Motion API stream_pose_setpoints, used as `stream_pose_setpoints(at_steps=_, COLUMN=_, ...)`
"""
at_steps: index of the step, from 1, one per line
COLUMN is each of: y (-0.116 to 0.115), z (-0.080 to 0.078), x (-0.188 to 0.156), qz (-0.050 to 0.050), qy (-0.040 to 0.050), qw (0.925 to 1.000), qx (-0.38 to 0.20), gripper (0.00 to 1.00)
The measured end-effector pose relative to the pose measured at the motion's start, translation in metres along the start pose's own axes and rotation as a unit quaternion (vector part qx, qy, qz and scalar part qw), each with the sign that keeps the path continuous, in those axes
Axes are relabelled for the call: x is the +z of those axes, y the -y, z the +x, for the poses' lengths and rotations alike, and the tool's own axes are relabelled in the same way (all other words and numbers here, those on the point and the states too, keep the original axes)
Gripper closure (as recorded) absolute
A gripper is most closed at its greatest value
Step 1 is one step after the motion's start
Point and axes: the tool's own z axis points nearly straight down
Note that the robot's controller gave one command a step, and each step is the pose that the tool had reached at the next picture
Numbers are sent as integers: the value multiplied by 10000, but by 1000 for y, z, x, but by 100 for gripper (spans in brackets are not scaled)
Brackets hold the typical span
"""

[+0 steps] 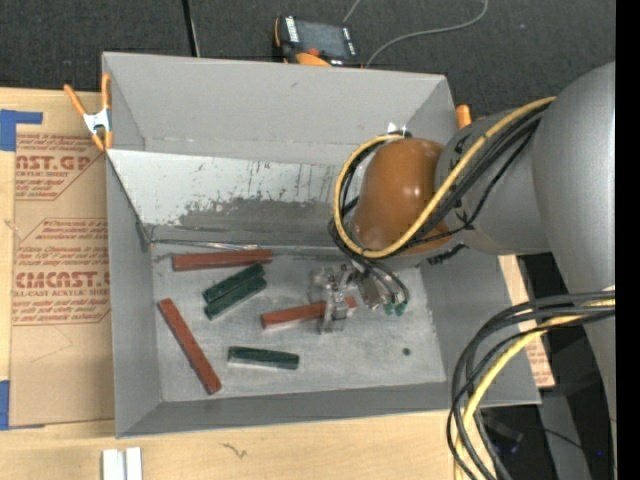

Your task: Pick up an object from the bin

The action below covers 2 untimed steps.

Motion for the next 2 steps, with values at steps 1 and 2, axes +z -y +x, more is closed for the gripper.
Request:
stream_pose_setpoints(at_steps=1, y=0, z=-3, x=-80, qz=14, qy=41, qw=10000, qx=-3, gripper=100)
stream_pose_setpoints(at_steps=2, y=-1, z=-4, x=-93, qz=10, qy=12, qw=10000, qx=-3, gripper=100)
